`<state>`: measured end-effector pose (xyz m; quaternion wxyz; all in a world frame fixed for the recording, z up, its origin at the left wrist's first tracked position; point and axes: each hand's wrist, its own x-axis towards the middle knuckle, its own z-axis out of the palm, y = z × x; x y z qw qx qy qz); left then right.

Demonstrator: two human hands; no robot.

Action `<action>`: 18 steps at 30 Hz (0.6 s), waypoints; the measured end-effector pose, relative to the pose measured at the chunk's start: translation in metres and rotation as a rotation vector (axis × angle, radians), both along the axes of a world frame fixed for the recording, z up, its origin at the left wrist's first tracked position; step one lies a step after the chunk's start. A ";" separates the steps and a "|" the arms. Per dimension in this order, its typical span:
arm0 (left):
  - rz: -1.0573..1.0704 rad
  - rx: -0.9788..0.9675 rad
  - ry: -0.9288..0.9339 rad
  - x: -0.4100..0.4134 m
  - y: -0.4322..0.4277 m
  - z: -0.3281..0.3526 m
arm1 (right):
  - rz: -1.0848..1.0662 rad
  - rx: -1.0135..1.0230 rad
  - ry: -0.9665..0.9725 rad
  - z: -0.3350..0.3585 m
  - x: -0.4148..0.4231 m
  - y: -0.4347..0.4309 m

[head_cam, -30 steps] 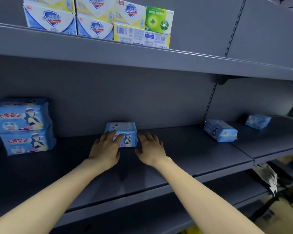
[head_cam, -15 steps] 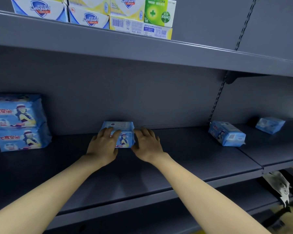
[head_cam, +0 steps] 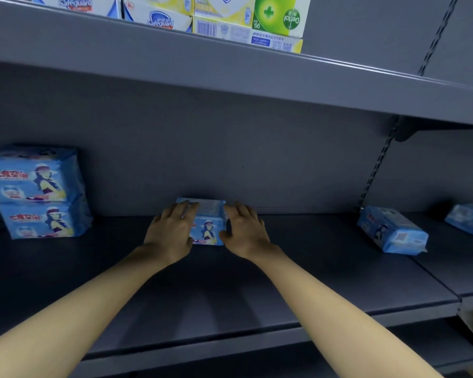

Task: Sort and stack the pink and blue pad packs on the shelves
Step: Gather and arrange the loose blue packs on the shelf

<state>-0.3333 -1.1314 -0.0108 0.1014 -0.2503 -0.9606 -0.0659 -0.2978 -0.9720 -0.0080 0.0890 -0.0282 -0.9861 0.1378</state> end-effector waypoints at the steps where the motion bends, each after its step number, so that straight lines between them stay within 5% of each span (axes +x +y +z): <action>1: 0.001 0.006 0.001 -0.002 0.000 0.000 | 0.004 -0.003 0.005 0.001 -0.003 0.001; 18: -0.082 0.041 -0.051 -0.033 -0.001 0.002 | 0.118 -0.039 -0.106 0.007 -0.043 0.000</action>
